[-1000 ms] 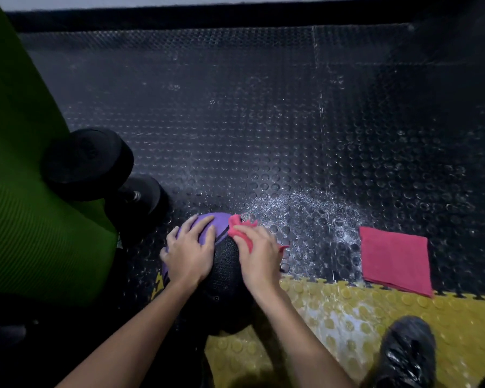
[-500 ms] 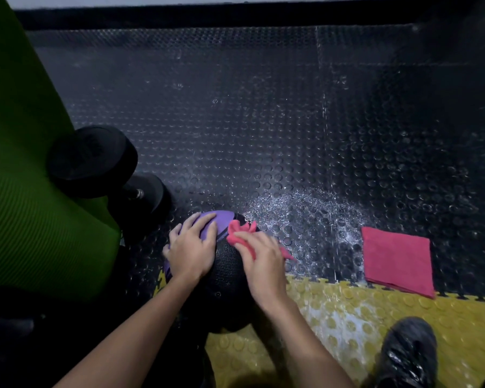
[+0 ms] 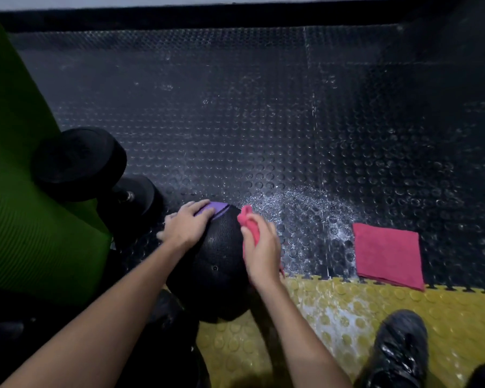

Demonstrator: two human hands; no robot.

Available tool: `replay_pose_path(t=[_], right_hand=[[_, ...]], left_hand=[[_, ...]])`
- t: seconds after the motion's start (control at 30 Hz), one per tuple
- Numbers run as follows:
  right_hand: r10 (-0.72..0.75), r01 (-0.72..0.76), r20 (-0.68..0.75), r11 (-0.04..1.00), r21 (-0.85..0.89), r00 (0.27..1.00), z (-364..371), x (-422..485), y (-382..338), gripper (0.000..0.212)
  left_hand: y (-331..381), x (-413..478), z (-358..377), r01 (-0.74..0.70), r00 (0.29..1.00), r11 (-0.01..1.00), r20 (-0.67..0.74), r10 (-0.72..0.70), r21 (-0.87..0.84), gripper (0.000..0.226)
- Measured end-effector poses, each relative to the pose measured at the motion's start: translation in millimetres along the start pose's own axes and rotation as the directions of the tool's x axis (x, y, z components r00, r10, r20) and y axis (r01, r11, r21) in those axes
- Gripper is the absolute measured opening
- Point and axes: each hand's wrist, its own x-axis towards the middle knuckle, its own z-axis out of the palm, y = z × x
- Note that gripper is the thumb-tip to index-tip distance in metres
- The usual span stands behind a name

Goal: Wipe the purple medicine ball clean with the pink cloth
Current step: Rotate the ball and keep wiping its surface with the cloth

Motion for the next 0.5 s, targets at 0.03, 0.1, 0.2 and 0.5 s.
replay_pose_path(t=[0.03, 0.1, 0.2, 0.5], right_hand=[[0.077, -0.075, 0.043, 0.996, -0.041, 0.996, -1.0, 16.1, 5.8, 0.028], [0.247, -0.240, 0.128, 0.968, -0.065, 0.960, -3.8, 44.7, 19.6, 0.030], [0.323, -0.321, 0.137, 0.946, -0.038, 0.936, -10.8, 59.1, 22.1, 0.026], [-0.248, 0.241, -0.050, 0.963, -0.117, 0.967, 18.6, -4.4, -13.9, 0.022]], left_hand=[[-5.8, 5.1, -3.2, -0.040, 0.998, 0.999, 0.049, 0.041, -0.019, 0.053], [-18.0, 5.1, 0.4, -0.147, 0.989, 0.987, 0.001, 0.147, -0.067, 0.065], [-17.0, 1.2, 16.1, -0.199, 0.970, 0.973, -0.166, 0.178, -0.118, 0.062], [-2.8, 22.6, 9.8, 0.040, 0.989, 0.980, -0.133, -0.067, -0.194, 0.038]])
